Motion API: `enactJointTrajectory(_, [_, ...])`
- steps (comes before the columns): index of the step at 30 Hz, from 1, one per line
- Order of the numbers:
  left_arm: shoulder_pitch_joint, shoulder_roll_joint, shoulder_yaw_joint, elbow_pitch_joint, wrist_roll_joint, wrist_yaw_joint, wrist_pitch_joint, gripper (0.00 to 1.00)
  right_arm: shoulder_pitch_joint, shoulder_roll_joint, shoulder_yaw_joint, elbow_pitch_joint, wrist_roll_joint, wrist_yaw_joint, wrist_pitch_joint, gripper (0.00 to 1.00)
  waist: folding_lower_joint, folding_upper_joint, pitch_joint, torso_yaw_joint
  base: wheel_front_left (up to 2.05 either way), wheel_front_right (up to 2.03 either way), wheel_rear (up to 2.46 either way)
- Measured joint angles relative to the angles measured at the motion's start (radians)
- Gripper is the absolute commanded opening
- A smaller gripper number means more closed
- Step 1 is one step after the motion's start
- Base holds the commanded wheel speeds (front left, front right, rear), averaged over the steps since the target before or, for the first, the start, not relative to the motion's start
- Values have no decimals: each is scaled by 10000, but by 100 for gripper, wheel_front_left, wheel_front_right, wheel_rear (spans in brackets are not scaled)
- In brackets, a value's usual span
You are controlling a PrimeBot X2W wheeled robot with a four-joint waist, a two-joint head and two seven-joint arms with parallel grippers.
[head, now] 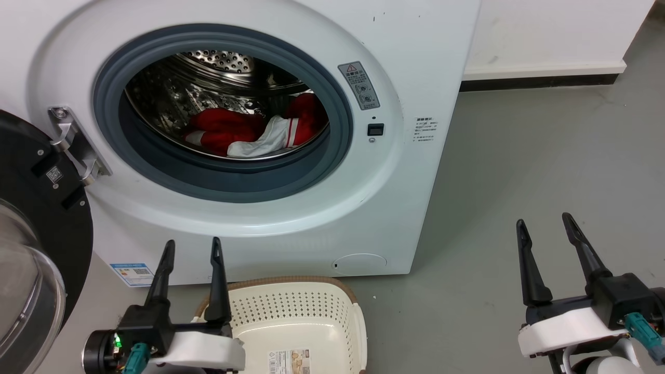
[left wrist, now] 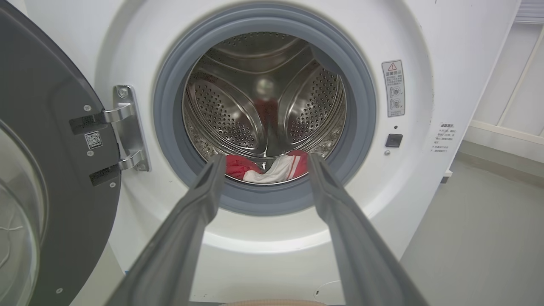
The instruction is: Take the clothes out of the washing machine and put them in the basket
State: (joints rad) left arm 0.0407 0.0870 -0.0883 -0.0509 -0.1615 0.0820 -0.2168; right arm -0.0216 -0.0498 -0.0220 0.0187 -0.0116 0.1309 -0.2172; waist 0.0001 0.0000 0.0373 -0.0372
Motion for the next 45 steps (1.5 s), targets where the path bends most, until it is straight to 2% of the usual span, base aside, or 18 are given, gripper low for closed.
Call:
enactJointTrajectory(5, [0, 113, -259, 42, 313, 151, -115, 100, 1, -2, 46, -52, -351, 0, -113, 100, 0, 0, 32, -17, 0, 0, 0])
enactJointTrajectory(13, [99, 205, -366, -33, 731, 140, -301, 100, 15, -4, -10, 151, -721, 2, -299, 100, 0, 0, 45, -48, 0, 0, 0])
enactJointTrajectory(18, [154, -27, 33, -282, 708, -111, -399, 100, 16, -8, -176, 424, 284, 2, -391, 100, 0, 0, 61, -95, 0, 0, 0])
enactJointTrajectory(27, [224, -259, 380, -211, 1078, -732, -449, 100, 10, -10, -228, 623, 272, 2, -456, 100, 0, 0, 63, -140, 0, 0, 0])
enactJointTrajectory(45, [267, -347, 692, -25, 1175, -1051, -462, 100, -55, -10, -209, 811, 479, 2, -456, 100, 0, 0, 217, -209, 0, 0, 0])
